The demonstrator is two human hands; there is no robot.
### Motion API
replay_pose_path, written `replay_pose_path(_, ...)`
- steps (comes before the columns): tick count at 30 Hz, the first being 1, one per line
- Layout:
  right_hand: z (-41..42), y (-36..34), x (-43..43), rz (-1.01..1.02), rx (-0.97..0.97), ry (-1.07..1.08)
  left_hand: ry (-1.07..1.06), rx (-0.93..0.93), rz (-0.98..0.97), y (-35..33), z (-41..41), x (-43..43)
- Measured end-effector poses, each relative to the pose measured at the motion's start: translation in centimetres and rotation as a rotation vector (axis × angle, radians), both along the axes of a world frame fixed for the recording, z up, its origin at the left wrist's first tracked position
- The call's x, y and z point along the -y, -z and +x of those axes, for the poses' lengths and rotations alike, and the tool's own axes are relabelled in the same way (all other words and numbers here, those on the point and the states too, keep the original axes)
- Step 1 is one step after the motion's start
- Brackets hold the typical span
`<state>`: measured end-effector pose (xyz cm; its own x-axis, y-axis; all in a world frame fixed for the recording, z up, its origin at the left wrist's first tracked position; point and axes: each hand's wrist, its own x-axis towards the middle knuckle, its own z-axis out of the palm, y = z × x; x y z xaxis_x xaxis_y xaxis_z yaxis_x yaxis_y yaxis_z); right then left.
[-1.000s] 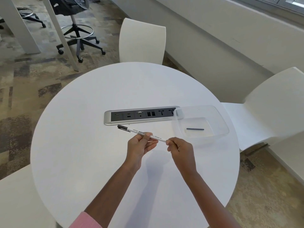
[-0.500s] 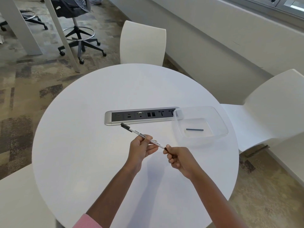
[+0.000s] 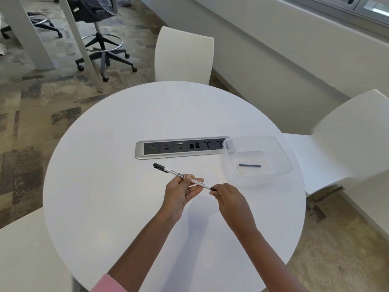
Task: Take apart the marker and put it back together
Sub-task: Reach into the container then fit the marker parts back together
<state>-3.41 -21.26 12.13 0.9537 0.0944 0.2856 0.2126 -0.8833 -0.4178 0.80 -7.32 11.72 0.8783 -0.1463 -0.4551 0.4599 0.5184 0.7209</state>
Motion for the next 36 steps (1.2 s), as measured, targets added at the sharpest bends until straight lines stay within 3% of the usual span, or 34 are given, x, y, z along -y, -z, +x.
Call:
replay_pose_path(4, 0.5, -0.1, -0.1, 0.070, -0.030, -0.013, -0.006, 0.039, 0.039, -0.1, 0.1, -0.1)
replay_pose_path(7, 0.7, -0.1, -0.5, 0.215, -0.207, 0.055, -0.013, 0.069, 0.071, 0.0, 0.0, -0.2)
replay_pose_path(18, 1.4, -1.3, -0.4, 0.861, -0.717, 0.201, 0.058, 0.103, 0.097, 0.3, -0.7, -0.4)
replay_pose_path(24, 1.2, -1.3, 0.6, 1.348, -1.044, 0.334, 0.106, 0.132, 0.132, 0.2, -0.5, 0.1)
replay_pose_path(27, 0.9, -1.0, 0.4, 1.204, -0.901, 0.282, 0.096, 0.120, 0.128, 0.2, -0.3, 0.3)
replay_pose_path(32, 0.0, 0.0, -0.4, 0.552, -0.409, 0.176, 0.009, 0.033, 0.080, 0.3, -0.3, 0.5)
replay_pose_path(36, -0.6, 0.6, -0.4, 0.222, -0.215, 0.074, -0.003, 0.010, 0.067, 0.2, -0.3, 0.3)
